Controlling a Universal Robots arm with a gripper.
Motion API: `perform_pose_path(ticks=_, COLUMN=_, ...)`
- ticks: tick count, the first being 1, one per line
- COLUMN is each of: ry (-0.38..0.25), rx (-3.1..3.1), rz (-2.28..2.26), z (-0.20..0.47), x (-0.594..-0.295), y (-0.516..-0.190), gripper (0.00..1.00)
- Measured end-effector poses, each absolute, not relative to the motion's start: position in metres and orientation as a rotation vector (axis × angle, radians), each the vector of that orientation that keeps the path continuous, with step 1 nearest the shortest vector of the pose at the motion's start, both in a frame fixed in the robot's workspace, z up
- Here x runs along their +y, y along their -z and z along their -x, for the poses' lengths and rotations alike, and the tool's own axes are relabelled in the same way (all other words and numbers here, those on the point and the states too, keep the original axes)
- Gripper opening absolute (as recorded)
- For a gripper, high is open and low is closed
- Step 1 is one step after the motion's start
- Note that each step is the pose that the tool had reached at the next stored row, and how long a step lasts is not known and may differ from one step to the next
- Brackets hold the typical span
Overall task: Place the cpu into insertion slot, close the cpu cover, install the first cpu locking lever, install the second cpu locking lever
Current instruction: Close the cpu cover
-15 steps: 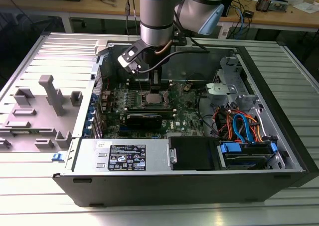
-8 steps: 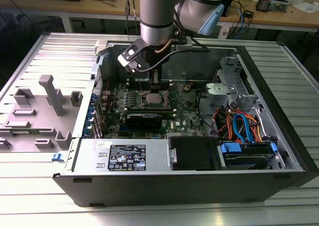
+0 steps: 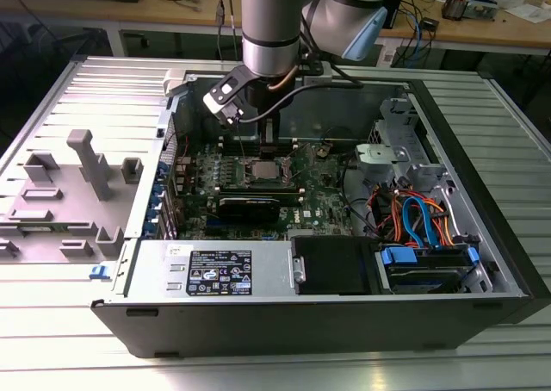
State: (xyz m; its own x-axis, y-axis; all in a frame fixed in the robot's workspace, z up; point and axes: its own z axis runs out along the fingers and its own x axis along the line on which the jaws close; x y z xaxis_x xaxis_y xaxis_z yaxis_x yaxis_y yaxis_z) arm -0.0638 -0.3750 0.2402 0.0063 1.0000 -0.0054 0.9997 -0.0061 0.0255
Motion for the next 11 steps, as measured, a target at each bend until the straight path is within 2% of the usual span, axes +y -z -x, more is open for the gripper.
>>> perform_pose_path(ticks=11, ry=-0.022, rx=2.199, rz=-2.213, z=0.0638, x=-0.3750, y=-0.2425, gripper=0.11)
